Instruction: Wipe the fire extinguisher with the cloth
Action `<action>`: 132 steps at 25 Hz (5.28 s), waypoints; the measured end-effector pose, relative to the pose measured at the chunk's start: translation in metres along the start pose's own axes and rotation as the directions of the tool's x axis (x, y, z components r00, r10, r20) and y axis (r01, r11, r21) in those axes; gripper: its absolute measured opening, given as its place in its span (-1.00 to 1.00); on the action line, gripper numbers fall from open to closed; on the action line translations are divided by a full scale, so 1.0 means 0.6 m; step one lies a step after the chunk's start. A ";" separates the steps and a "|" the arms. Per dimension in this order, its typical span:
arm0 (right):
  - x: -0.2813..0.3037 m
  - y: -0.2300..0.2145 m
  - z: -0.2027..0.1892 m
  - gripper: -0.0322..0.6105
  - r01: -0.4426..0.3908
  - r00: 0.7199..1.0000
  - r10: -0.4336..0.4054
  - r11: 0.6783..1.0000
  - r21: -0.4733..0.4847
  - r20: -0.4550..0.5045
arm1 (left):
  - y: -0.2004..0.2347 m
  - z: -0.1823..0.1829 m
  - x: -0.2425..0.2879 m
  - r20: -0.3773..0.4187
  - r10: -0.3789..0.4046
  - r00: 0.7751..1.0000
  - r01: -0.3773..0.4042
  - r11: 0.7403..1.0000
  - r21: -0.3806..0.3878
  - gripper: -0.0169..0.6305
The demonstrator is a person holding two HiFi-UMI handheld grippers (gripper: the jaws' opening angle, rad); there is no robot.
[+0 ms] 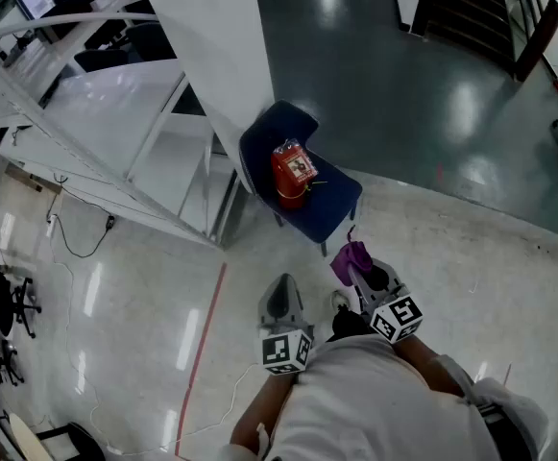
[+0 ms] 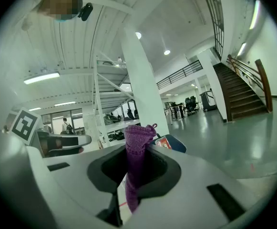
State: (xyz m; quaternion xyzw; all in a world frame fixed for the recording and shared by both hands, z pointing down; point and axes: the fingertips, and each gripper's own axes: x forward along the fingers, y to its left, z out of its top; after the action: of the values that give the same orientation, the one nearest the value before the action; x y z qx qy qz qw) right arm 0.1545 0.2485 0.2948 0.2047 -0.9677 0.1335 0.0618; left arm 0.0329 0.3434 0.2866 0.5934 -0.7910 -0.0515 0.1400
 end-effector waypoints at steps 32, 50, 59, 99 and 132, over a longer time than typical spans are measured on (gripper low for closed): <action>0.056 -0.116 0.007 -0.73 -0.143 0.988 0.139 0.989 -0.046 -0.073 | -0.051 -0.019 0.138 -0.016 0.103 0.994 -0.103 0.994 0.021 -0.93; 0.211 -0.230 0.028 -0.73 -0.112 0.990 0.106 0.992 -0.059 -0.096 | 0.014 -0.012 0.314 -0.052 0.089 0.995 -0.088 0.996 0.026 -0.93; 0.273 -0.347 0.001 -0.73 -0.148 0.977 0.142 0.989 -0.024 -0.158 | -0.024 -0.023 0.420 0.005 0.151 0.989 -0.151 0.989 -0.003 -0.93; 0.775 -0.511 -0.645 -0.73 -0.301 0.811 0.445 0.874 0.382 -0.379 | 0.062 -0.328 0.589 -0.035 0.305 0.952 -0.307 0.945 -0.114 -0.93; 0.662 -0.386 -0.241 -0.73 -0.494 0.797 0.567 0.810 0.315 -0.209 | -0.015 -0.100 0.467 0.051 0.351 0.935 -0.349 0.936 -0.054 -0.93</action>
State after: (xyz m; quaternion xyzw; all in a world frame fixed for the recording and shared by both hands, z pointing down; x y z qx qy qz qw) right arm -0.1013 -0.0650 0.5566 -0.0930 -0.9416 0.2925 0.1385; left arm -0.0137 0.0786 0.3866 0.4382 -0.8864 -0.0608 0.1362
